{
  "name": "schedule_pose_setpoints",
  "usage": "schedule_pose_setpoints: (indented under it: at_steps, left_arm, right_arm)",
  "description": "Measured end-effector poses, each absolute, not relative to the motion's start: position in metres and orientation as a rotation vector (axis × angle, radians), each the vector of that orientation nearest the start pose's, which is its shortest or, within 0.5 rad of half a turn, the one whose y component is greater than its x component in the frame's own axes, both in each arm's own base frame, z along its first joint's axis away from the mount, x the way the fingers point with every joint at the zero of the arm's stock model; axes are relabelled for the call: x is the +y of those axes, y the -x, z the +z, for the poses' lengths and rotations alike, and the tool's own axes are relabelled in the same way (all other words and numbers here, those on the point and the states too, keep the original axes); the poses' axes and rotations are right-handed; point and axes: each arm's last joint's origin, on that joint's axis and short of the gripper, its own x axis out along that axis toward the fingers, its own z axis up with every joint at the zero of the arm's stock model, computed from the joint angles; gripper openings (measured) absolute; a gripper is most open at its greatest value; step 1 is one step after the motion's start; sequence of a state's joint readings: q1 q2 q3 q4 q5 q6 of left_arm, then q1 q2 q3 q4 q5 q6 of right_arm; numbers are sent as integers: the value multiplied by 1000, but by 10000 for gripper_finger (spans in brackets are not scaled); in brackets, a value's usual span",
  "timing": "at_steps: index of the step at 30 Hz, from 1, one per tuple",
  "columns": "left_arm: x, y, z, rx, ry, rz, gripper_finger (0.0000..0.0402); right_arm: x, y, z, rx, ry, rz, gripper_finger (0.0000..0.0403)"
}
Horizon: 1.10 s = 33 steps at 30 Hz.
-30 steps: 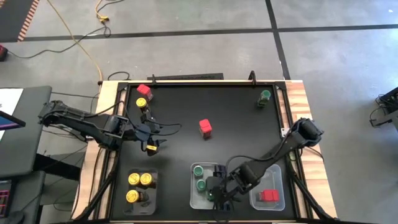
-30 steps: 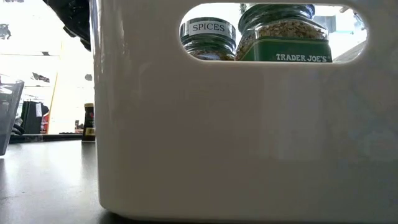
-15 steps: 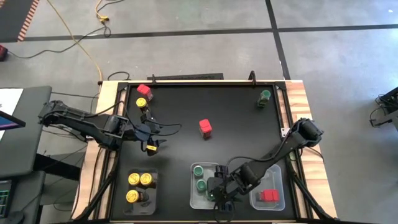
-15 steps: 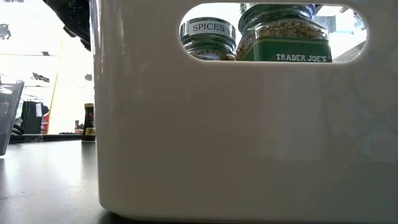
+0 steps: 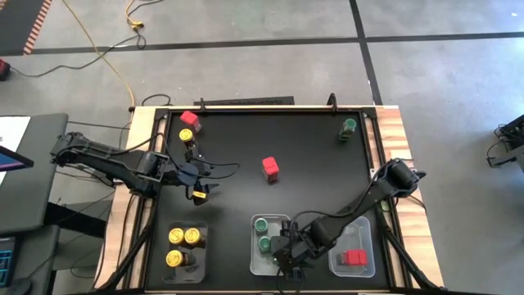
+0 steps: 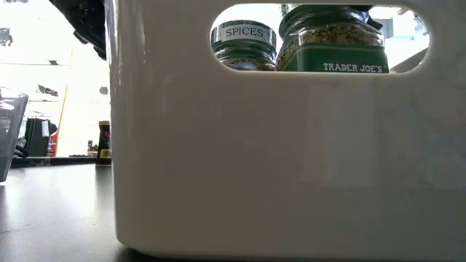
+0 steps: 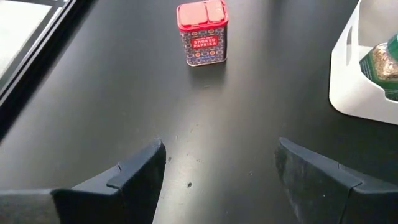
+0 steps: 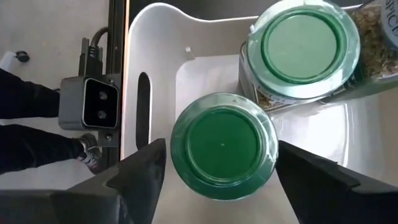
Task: Sort spices by type
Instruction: Put the left green seasoning bottle into the white bin
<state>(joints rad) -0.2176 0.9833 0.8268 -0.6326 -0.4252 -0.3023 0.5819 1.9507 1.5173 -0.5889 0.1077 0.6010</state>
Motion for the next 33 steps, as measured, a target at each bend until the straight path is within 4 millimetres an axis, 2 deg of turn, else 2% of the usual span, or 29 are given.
schedule_pose_setpoints:
  at_steps: [13,23,33]
  left_arm:
    - [-30,-189,277,716,35,307,285]
    - [-30,-189,277,716,34,307,285]
    - [-30,-189,277,715,33,306,285]
  right_arm:
    - [226,-350,219,1038,-198,120,222]
    - [225,-348,219,1058,-235,95,225]
    - [221,-344,221,1076,-202,63,218]
